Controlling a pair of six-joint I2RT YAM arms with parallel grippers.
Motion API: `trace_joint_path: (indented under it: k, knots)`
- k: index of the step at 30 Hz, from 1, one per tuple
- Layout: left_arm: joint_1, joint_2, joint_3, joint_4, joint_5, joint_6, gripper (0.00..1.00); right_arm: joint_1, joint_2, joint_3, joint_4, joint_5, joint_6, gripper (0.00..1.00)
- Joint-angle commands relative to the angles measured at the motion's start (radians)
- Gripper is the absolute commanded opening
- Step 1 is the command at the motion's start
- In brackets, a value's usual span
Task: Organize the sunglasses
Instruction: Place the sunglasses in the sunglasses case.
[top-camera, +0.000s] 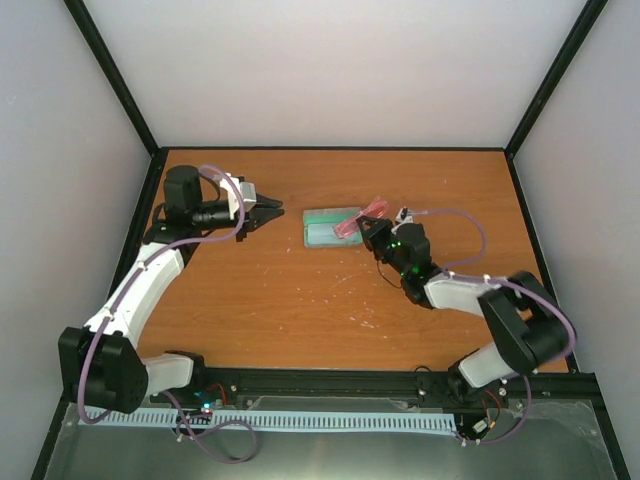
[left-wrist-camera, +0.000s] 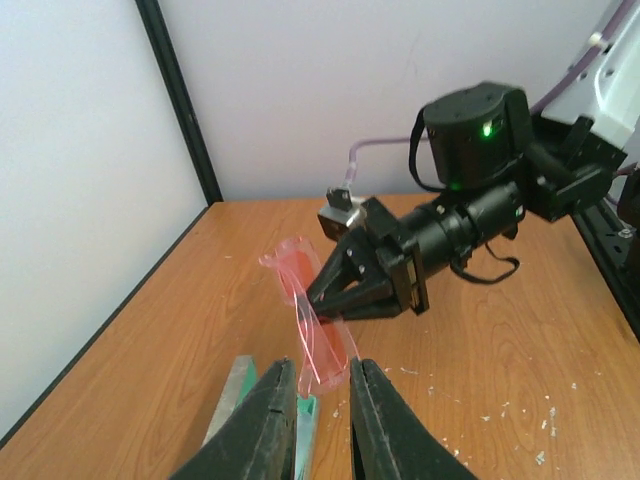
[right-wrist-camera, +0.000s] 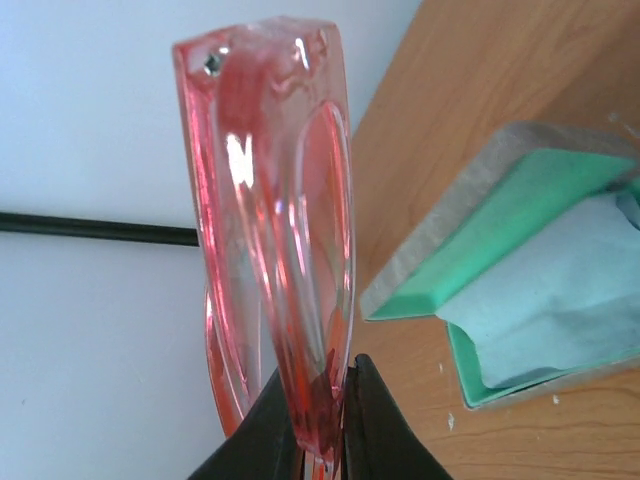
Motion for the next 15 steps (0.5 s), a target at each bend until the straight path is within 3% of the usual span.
trace_joint_path:
  k: [1, 3, 6, 9, 13, 15]
  knots:
    - [0.022, 0.014, 0.029, 0.021, -0.006, 0.009, 0.18, -0.001, 0.117, 0.041, 0.239, -0.042, 0.119, 0.03]
    - [0.033, 0.024, 0.037, -0.004, 0.006, 0.051, 0.18, -0.007, 0.098, 0.158, 0.019, -0.174, 0.002, 0.03]
    - [0.057, 0.050, 0.058, -0.060, 0.034, 0.117, 0.18, -0.008, 0.045, 0.441, -0.589, -0.287, -0.376, 0.03]
    - [0.079, 0.083, 0.068, -0.109, 0.065, 0.159, 0.18, -0.010, 0.046, 0.711, -1.145, -0.301, -0.758, 0.03]
    - [0.090, 0.133, 0.089, -0.134, 0.091, 0.196, 0.17, -0.015, 0.116, 0.918, -1.541, -0.288, -1.094, 0.05]
    - [0.090, 0.145, 0.094, -0.119, 0.096, 0.197, 0.17, -0.017, 0.152, 0.954, -1.609, -0.245, -1.095, 0.03]
